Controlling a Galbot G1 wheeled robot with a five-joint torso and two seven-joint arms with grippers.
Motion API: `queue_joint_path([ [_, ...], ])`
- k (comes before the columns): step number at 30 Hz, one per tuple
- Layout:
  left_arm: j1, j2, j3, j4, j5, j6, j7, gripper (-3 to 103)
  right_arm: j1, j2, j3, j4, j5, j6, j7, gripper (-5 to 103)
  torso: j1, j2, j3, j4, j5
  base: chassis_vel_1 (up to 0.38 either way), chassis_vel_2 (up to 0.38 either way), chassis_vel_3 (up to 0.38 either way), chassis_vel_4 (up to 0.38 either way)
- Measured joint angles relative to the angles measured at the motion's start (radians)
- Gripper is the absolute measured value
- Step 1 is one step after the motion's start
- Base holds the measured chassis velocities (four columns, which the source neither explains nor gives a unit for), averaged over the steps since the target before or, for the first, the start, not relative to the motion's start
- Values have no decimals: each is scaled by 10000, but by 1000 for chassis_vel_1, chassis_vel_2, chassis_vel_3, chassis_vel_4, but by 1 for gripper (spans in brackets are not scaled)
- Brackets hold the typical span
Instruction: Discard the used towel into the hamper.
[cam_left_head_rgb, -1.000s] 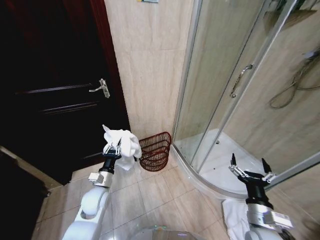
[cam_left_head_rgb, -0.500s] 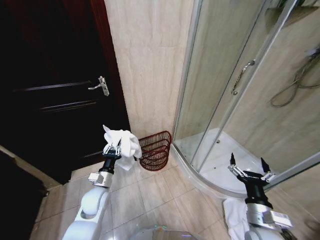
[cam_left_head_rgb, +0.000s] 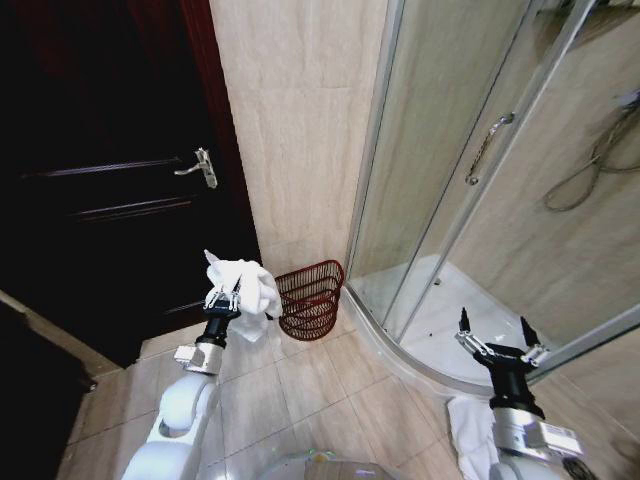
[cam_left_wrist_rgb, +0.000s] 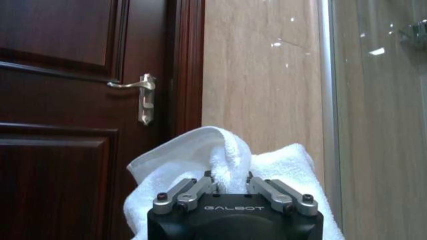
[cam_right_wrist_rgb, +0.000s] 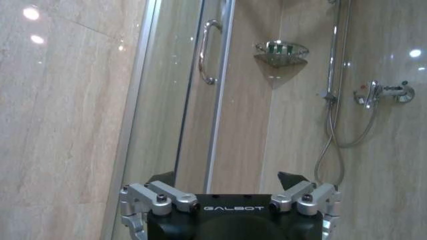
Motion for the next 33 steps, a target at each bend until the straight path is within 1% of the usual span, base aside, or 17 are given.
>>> queue_joint_path([
  [17, 20, 22, -32, 29, -5, 12, -3, 15, -17, 0, 0, -26, -12, 54, -4, 100, -333, -746, -415, 0, 0, 0, 0, 0, 0],
  [23, 29, 8, -3, 138, 4, -57, -4, 15, -30, 0, -17, -72, -20, 68, -8, 100, -452, -1040, -590, 0, 0, 0, 0, 0, 0],
  [33, 17, 11, 51, 342, 10, -205, 94, 15, -39, 0, -41, -93, -25, 85, -10, 100, -620, -1428, -809, 0, 0, 0, 0, 0, 0],
])
